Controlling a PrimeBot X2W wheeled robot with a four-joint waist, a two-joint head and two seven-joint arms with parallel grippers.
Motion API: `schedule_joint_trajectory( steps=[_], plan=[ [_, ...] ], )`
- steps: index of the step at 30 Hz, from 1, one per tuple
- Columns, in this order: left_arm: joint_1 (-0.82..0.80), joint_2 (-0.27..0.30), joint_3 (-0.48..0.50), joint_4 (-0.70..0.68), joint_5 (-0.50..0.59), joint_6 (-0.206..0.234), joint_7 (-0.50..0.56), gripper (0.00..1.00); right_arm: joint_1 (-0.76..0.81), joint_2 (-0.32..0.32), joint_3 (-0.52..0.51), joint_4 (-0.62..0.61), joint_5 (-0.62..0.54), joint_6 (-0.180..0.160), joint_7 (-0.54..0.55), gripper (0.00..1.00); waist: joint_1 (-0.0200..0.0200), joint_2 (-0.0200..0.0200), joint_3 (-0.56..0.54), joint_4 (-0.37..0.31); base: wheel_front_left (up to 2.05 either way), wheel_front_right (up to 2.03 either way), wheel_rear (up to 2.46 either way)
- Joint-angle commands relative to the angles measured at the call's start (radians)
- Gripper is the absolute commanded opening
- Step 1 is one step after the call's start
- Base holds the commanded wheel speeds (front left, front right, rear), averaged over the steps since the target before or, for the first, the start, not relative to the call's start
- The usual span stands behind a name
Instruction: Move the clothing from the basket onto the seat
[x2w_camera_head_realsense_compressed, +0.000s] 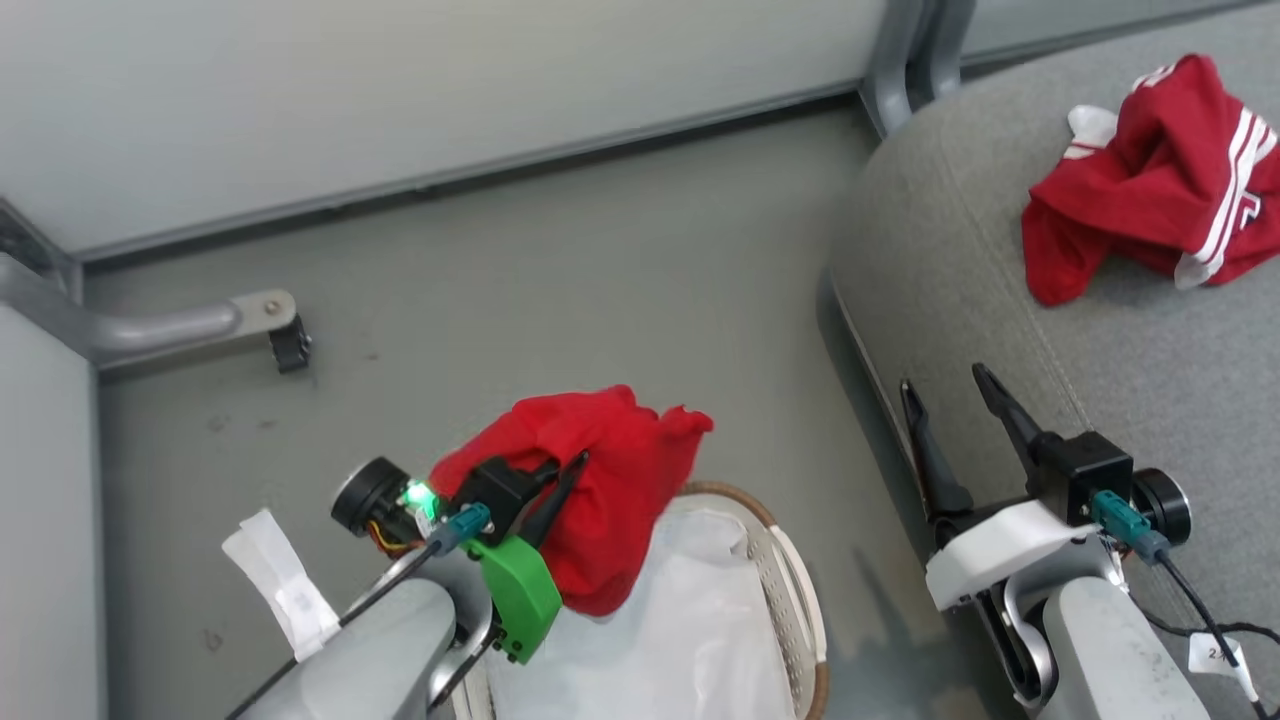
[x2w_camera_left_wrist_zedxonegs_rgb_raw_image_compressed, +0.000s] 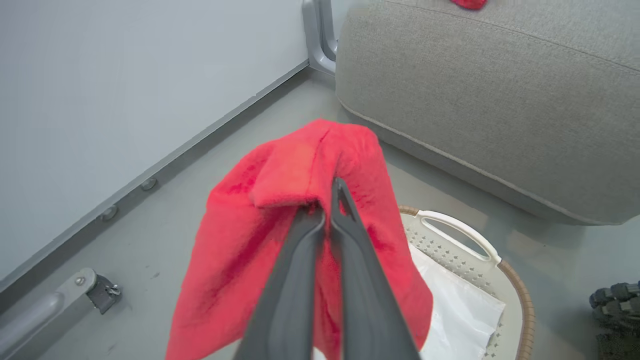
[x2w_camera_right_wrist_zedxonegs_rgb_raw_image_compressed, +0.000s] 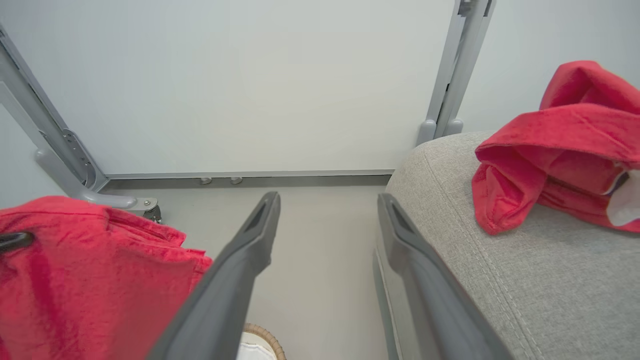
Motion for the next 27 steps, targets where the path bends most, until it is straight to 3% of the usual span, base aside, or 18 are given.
schedule_joint_trajectory(
  steps=[1,6,15,27],
  plan=[
    [-0.029,0.017,-0.013,-0.018,-0.004,0.000,-0.003,0.00,0.022,-0.004,0.000,0.004,-0.005,-0.001,-0.005,1.00,0.0000,0.0000,-0.110,0.054,0.00,0.00,0.00],
    [-0.109,0.085,-0.080,-0.095,-0.021,0.001,0.022,0.00,0.050,-0.004,0.007,0.010,-0.010,-0.001,-0.005,1.00,0.0000,0.0000,-0.166,0.068,0.00,0.00,0.00],
    [-0.298,0.168,-0.105,-0.226,-0.052,0.001,0.073,0.00,0.039,-0.004,0.035,0.012,-0.015,-0.001,-0.005,1.00,0.0000,0.0000,-0.204,0.075,0.00,0.00,0.00],
    [-0.440,0.169,-0.089,-0.291,-0.079,0.001,0.085,0.00,-0.039,-0.004,0.169,0.017,-0.004,-0.001,-0.005,1.00,0.0000,0.0000,-0.203,0.072,0.00,0.00,0.00]
  ],
)
